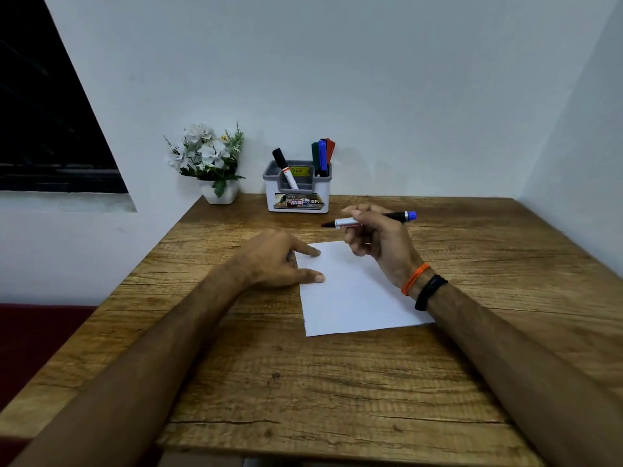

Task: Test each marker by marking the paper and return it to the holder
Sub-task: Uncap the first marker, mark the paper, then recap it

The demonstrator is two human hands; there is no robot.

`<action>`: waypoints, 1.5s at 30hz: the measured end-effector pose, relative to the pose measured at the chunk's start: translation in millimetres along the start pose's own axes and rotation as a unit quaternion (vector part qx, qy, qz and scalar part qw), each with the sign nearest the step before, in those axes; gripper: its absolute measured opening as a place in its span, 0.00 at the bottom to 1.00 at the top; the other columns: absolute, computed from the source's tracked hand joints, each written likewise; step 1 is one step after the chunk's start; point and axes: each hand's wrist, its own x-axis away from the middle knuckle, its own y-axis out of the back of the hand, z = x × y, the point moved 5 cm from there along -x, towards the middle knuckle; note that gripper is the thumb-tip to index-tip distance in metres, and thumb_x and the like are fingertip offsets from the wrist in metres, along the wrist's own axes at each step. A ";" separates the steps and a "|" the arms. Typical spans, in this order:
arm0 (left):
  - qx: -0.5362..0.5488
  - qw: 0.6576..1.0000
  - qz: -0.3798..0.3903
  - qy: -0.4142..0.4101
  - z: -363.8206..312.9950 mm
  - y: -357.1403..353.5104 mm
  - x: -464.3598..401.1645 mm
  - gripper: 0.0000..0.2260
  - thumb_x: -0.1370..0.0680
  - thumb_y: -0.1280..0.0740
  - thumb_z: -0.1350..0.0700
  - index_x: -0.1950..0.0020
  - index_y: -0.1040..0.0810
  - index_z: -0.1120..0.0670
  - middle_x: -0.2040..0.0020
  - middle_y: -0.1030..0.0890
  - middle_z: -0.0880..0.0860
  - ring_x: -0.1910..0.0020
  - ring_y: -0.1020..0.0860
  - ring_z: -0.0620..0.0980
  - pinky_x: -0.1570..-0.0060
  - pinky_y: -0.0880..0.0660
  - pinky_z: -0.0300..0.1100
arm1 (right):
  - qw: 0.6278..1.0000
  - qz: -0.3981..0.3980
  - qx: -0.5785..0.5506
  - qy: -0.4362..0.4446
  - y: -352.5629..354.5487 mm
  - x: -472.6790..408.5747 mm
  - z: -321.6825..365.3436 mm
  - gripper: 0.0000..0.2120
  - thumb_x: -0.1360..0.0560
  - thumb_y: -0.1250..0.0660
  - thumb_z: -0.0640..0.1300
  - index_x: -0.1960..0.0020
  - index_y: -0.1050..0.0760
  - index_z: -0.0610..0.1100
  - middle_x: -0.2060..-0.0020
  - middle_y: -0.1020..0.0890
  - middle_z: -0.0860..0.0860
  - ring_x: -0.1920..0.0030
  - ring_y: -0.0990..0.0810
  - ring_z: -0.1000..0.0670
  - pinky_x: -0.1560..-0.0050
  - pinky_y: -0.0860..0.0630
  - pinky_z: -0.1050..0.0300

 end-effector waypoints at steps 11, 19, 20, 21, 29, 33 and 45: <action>-0.108 0.990 -0.073 0.060 -10.9 5.5 25.5 0.25 0.33 0.33 0.29 0.51 0.16 0.47 0.63 0.24 0.43 0.60 0.27 0.44 0.61 0.32 0.40 | 0.859 0.072 0.481 0.160 -18.3 12.8 -9.4 0.15 0.24 0.30 0.54 0.41 0.20 0.48 0.51 0.15 0.53 0.52 0.19 0.55 0.53 0.25 0.62; 0.079 0.996 0.022 0.036 11.0 18.2 20.4 0.10 0.27 0.27 0.48 0.47 0.16 0.44 0.65 0.19 0.51 0.67 0.26 0.45 0.66 0.32 0.37 | 0.842 0.194 0.486 0.129 -20.6 18.8 -12.6 0.27 0.34 0.23 0.60 0.38 0.25 0.55 0.46 0.17 0.57 0.51 0.18 0.57 0.52 0.24 0.60; 0.091 0.994 0.047 0.025 13.7 16.4 19.2 0.10 0.28 0.26 0.48 0.47 0.17 0.43 0.63 0.18 0.56 0.67 0.26 0.47 0.65 0.32 0.37 | 0.846 0.206 0.477 0.119 -19.0 19.4 -11.6 0.28 0.35 0.22 0.60 0.38 0.26 0.55 0.47 0.16 0.57 0.53 0.18 0.57 0.52 0.22 0.59; 0.097 0.993 0.070 0.010 14.6 14.1 18.5 0.11 0.29 0.26 0.47 0.46 0.17 0.43 0.63 0.18 0.59 0.68 0.27 0.46 0.66 0.33 0.37 | 0.847 0.215 0.473 0.109 -17.0 19.8 -10.6 0.29 0.35 0.22 0.60 0.38 0.26 0.55 0.47 0.16 0.57 0.53 0.17 0.55 0.52 0.21 0.59; 0.131 0.986 0.102 -0.029 14.3 3.2 19.2 0.17 0.30 0.25 0.48 0.42 0.18 0.45 0.63 0.17 0.36 0.65 0.23 0.35 0.62 0.33 0.30 | 0.929 0.164 0.320 0.089 -21.7 21.4 -9.5 0.11 0.26 0.27 0.50 0.49 0.20 0.44 0.60 0.14 0.58 0.58 0.15 0.57 0.50 0.21 0.55; 0.153 0.982 0.108 -0.028 14.6 2.3 19.5 0.16 0.30 0.24 0.53 0.43 0.18 0.53 0.73 0.24 0.31 0.68 0.26 0.29 0.62 0.34 0.31 | 0.969 0.166 0.179 0.028 -38.1 24.9 -7.8 0.20 0.20 0.40 0.53 0.44 0.23 0.36 0.61 0.15 0.39 0.58 0.14 0.43 0.50 0.21 0.44; 0.194 0.974 0.088 -0.078 23.7 2.2 20.6 0.12 0.32 0.23 0.58 0.54 0.17 0.42 0.60 0.16 0.57 0.63 0.21 0.55 0.60 0.24 0.44 | 0.949 0.300 -0.008 -0.096 -70.5 46.7 -24.3 0.15 0.25 0.44 0.43 0.46 0.25 0.36 0.70 0.20 0.42 0.68 0.27 0.40 0.72 0.29 0.59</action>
